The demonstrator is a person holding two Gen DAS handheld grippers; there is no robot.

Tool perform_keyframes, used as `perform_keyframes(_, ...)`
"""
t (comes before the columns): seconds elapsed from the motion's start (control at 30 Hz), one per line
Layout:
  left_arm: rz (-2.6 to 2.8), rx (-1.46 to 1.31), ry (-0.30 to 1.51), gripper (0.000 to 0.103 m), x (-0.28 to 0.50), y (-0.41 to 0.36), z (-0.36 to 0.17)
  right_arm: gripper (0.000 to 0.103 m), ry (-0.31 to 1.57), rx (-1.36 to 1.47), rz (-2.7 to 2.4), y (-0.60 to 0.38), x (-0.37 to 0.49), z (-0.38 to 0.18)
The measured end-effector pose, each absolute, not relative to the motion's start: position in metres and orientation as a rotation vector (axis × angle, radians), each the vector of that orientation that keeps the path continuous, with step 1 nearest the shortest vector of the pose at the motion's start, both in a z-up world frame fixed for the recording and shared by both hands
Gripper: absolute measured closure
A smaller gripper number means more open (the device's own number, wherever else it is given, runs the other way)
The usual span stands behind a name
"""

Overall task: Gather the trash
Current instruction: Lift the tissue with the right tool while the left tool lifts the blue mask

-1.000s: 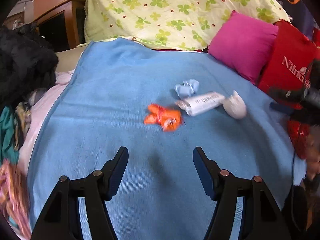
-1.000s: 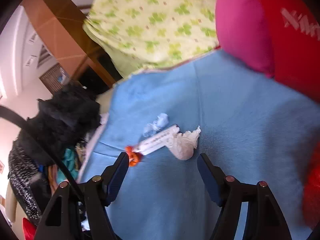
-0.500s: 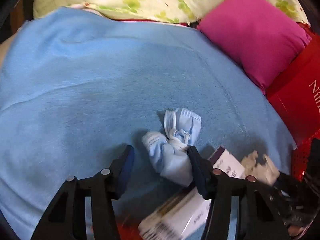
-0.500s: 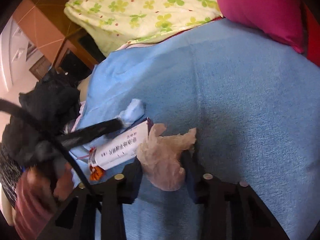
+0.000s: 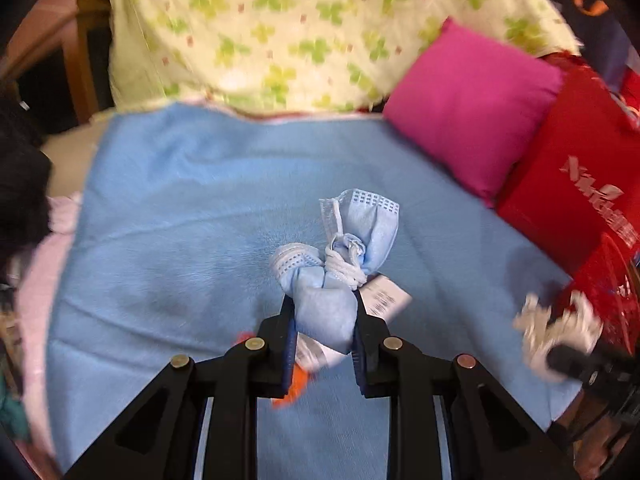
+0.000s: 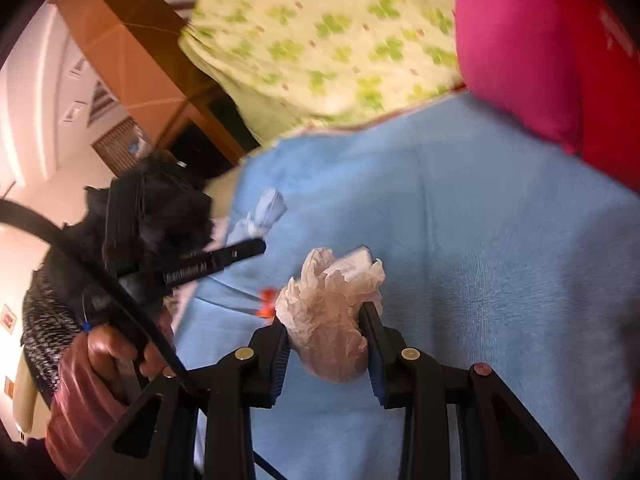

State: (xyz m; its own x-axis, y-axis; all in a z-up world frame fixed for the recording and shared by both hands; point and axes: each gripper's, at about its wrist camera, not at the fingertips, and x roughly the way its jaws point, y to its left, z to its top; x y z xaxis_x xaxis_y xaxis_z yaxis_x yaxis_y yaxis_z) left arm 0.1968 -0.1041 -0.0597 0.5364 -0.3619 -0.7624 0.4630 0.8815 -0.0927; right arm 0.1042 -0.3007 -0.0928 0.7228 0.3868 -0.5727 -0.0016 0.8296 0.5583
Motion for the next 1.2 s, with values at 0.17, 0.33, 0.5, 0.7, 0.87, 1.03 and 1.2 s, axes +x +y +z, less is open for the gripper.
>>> perform_keyframes(0.17,-0.451,0.135,0.787,0.078,0.124,-0.100,-0.014,0.067,0.637,0.540,0.260,-0.296,0.053,-0.036)
perform_keyframes(0.33,-0.410,0.160,0.695,0.078,0.061,-0.097,0.022,0.067,0.563,0.496,0.273,-0.288,0.008,0.008)
perform_keyframes(0.5,-0.382,0.180,0.604,0.078,0.024,-0.103,0.052,0.067,0.499,0.471,0.265,-0.288,-0.031,0.037)
perform_keyframes(0.7,-0.355,0.193,0.535,0.078,-0.004,-0.103,0.070,0.067,0.448,0.453,0.267,-0.285,-0.060,0.058)
perform_keyframes(0.87,-0.333,0.208,0.488,0.078,-0.021,-0.102,0.083,0.067,0.420,0.437,0.284,-0.278,-0.073,0.070)
perform_keyframes(1.03,-0.322,0.209,0.453,0.078,-0.038,-0.098,0.093,0.067,0.388,0.410,0.300,-0.269,-0.083,0.082)
perform_keyframes(1.2,-0.314,0.210,0.428,0.078,-0.052,-0.095,0.100,0.067,0.357,0.383,0.316,-0.260,-0.093,0.092)
